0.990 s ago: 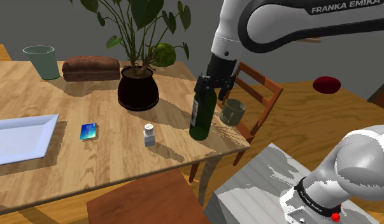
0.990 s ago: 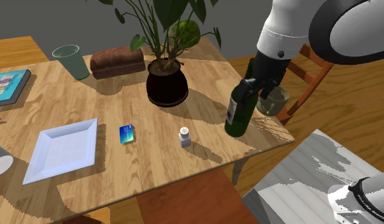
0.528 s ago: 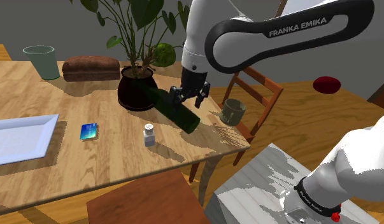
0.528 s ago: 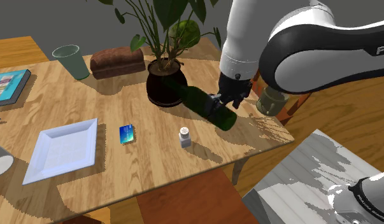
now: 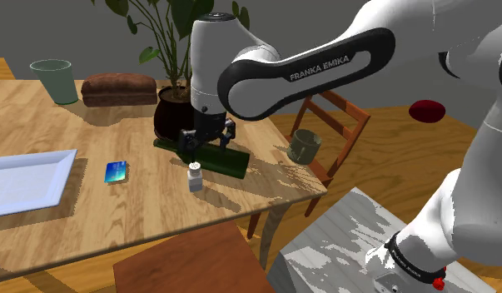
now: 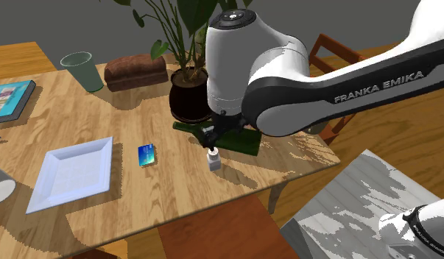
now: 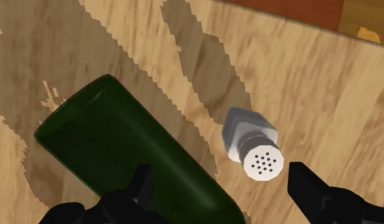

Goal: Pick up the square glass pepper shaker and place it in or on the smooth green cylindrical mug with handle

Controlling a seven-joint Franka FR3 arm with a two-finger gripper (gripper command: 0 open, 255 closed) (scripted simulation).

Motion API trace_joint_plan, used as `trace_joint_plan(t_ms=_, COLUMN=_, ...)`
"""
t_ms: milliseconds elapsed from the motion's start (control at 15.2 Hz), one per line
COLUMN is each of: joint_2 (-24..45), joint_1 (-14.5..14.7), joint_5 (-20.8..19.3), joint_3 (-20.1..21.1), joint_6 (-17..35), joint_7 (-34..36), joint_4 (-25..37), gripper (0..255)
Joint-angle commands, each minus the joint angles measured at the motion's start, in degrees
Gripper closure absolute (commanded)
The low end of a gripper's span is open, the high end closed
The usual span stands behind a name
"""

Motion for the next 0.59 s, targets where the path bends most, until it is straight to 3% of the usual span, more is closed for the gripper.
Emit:
trace_joint_plan(t_ms=0, joint_2=4.2, joint_1=1.9, joint_5=-3.1, joint_3=-0.3, joint_6=0.1, joint_7=2.3, joint_4=3.6, gripper=0)
trace_joint_plan(t_ms=132, joint_2=8.4, joint_1=3.9, joint_5=-5.7, joint_3=-0.8, joint_6=-0.5, joint_7=3.9, joint_4=7.8, gripper=0)
trace_joint_plan(t_ms=528, joint_2=10.6, joint_1=4.2, joint_5=-7.0, joint_3=-1.6, joint_6=3.1, joint_7=4.8, joint_4=6.3, gripper=0)
